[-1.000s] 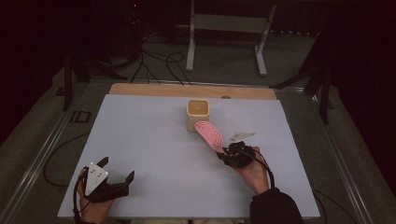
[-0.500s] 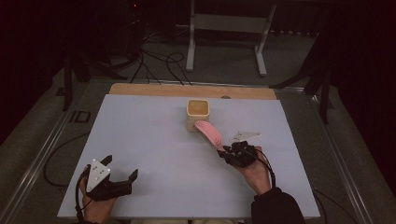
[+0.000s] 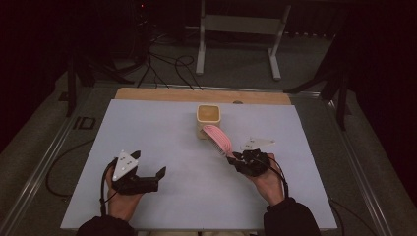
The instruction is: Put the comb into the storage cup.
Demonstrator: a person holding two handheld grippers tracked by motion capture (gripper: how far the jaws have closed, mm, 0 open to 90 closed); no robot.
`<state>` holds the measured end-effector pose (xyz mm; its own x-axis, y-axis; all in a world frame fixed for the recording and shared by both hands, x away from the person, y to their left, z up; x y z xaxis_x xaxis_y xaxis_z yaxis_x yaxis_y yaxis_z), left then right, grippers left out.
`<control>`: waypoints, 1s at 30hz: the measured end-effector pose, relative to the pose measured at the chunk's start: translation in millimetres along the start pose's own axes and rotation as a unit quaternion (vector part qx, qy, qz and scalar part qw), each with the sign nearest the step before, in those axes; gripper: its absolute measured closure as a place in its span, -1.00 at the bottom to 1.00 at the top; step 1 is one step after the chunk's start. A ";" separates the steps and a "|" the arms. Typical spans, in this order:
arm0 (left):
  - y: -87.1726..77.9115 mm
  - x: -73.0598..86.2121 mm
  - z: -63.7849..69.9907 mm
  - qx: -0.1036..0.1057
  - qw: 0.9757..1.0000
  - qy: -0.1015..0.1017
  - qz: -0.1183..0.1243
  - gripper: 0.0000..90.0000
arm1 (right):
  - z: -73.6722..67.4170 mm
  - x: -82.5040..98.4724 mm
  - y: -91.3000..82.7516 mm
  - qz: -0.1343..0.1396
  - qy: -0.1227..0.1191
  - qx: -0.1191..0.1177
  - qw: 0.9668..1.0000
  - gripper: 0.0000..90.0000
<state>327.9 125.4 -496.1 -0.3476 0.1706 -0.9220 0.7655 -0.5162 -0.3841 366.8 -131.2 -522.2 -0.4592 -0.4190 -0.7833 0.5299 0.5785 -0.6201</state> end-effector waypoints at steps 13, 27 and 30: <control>66.7 -39.7 66.5 0.095 0.995 -0.006 -0.027 -1.00 | -8.4 -7.5 -1.3 0.020 -0.015 0.000 1.000 0.59; 96.7 -60.8 90.0 0.093 0.994 -0.048 -0.039 -1.00 | -15.5 -15.0 -4.4 0.040 -0.019 -0.001 0.999 0.59; 102.3 -61.9 91.2 0.085 0.994 -0.056 -0.042 -1.00 | -18.7 -15.7 -4.1 0.042 -0.024 -0.003 0.999 0.59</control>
Point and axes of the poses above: each handheld gripper's, and its own axes: y roughly forward along the jaws, x roughly out of its underside, z roughly to its right, the point moved 10 cm from there along y, roughly forward along the jaws, and after that the axes turned 2 degrees about z, right-handed, at the moved point
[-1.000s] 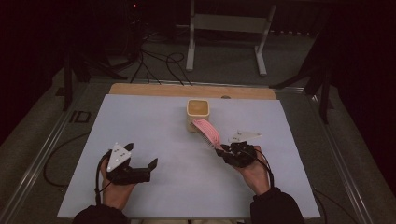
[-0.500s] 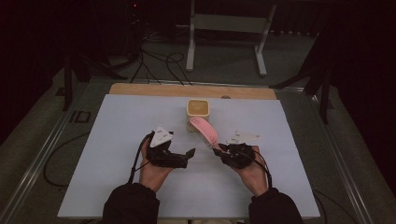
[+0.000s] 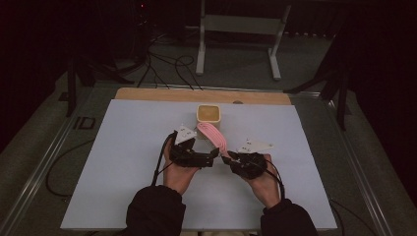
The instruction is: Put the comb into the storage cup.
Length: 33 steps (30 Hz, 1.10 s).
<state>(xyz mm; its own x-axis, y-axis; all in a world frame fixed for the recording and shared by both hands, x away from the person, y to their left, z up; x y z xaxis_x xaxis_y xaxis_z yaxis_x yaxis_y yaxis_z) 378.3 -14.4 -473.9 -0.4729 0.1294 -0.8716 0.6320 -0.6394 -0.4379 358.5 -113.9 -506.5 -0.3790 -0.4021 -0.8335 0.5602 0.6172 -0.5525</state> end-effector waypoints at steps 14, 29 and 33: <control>12.6 -1.7 5.7 -0.011 0.999 -0.036 -0.012 -0.67 | -8.7 -3.3 2.0 0.009 -0.011 0.003 1.000 0.59; 19.5 1.9 10.7 0.006 0.997 -0.078 -0.021 -0.33 | -14.0 -6.3 3.6 0.021 -0.038 0.023 0.999 0.59; 18.9 1.5 14.4 0.014 0.996 -0.081 -0.019 -0.20 | -13.8 -6.1 4.0 0.023 -0.035 0.025 0.999 0.59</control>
Point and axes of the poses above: each handheld gripper's, and its own axes: y roughly forward along the jaws, x roughly out of its underside, z roughly to its right, the point moved 10 cm from there along y, roughly forward along the jaws, and after that the axes turned 2 degrees about z, right-handed, at the moved point
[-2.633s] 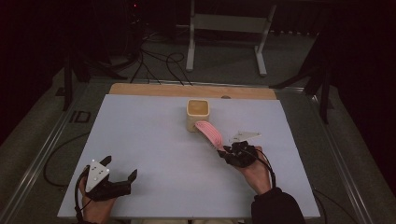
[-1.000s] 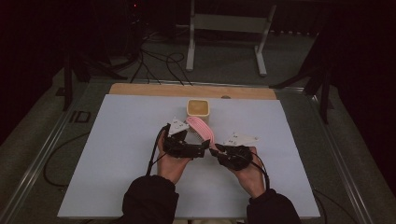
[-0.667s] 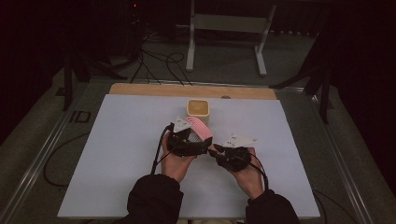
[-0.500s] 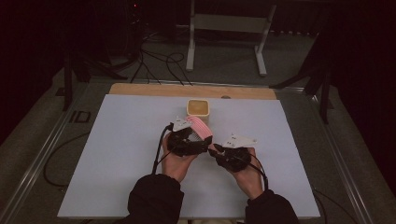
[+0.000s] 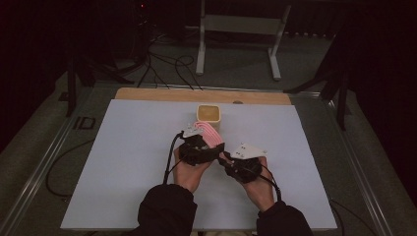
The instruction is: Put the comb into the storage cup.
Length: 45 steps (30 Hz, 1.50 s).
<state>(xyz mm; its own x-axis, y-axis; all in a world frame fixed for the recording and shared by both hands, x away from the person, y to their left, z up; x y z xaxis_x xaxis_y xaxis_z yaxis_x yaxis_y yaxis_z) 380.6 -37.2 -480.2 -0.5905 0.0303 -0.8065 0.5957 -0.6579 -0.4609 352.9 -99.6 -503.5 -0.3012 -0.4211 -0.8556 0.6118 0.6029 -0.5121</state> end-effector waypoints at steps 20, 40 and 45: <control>-5.6 -9.2 17.4 0.058 0.998 -0.020 0.033 0.41 | -2.4 2.0 1.9 0.002 0.015 -0.013 1.000 0.52; -15.6 -19.3 8.4 0.059 0.997 0.005 0.052 0.44 | 2.3 -3.8 -5.6 0.024 0.061 -0.053 0.996 -0.79; -19.6 -23.3 3.5 0.052 0.997 0.012 0.056 0.44 | 13.3 -7.6 -18.5 0.049 0.067 -0.046 0.996 -0.83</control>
Point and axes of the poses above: each handheld gripper's, and its own axes: y roughly forward along the jaws, x roughly out of its underside, z roughly to its right, the point moved 10 cm from there along y, roughly forward along the jaws, and after that the axes turned 2 degrees about z, right-handed, at the moved point
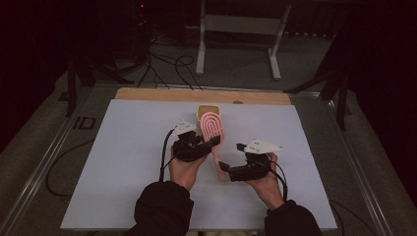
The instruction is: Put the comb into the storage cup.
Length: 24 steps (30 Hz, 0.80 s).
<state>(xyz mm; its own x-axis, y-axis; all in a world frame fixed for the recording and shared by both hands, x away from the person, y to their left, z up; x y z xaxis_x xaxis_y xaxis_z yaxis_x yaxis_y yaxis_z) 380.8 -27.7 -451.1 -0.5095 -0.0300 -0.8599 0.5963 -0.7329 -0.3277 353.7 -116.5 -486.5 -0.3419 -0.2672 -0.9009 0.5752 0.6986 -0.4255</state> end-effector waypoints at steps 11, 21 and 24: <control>-7.2 -12.9 -7.8 -0.009 1.000 0.011 0.009 0.44 | 35.3 22.8 -35.2 -0.002 0.004 0.039 0.999 -0.82; -12.7 -26.0 -12.4 -0.011 1.000 0.017 0.019 0.44 | 56.2 46.4 -64.0 0.029 -0.006 0.102 0.994 -0.82; -15.1 -30.0 -12.8 -0.011 0.999 0.024 0.020 0.44 | 53.5 59.0 -67.2 0.031 -0.008 0.103 0.994 -0.82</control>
<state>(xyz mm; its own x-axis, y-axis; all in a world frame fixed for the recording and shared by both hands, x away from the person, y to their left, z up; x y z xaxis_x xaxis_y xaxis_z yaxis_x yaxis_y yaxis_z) 395.0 -7.0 -425.3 -0.4552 -0.0261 -0.8900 0.6293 -0.7165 -0.3009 334.6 -214.8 -515.6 -0.2903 -0.2400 -0.9263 0.7349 0.5641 -0.3765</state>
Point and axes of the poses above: each handheld gripper's, and its own axes: y roughly forward along the jaws, x roughly out of its underside, z roughly to its right, the point moved 10 cm from there along y, roughly forward along the jaws, and after that the axes turned 2 degrees about z, right-handed, at the moved point
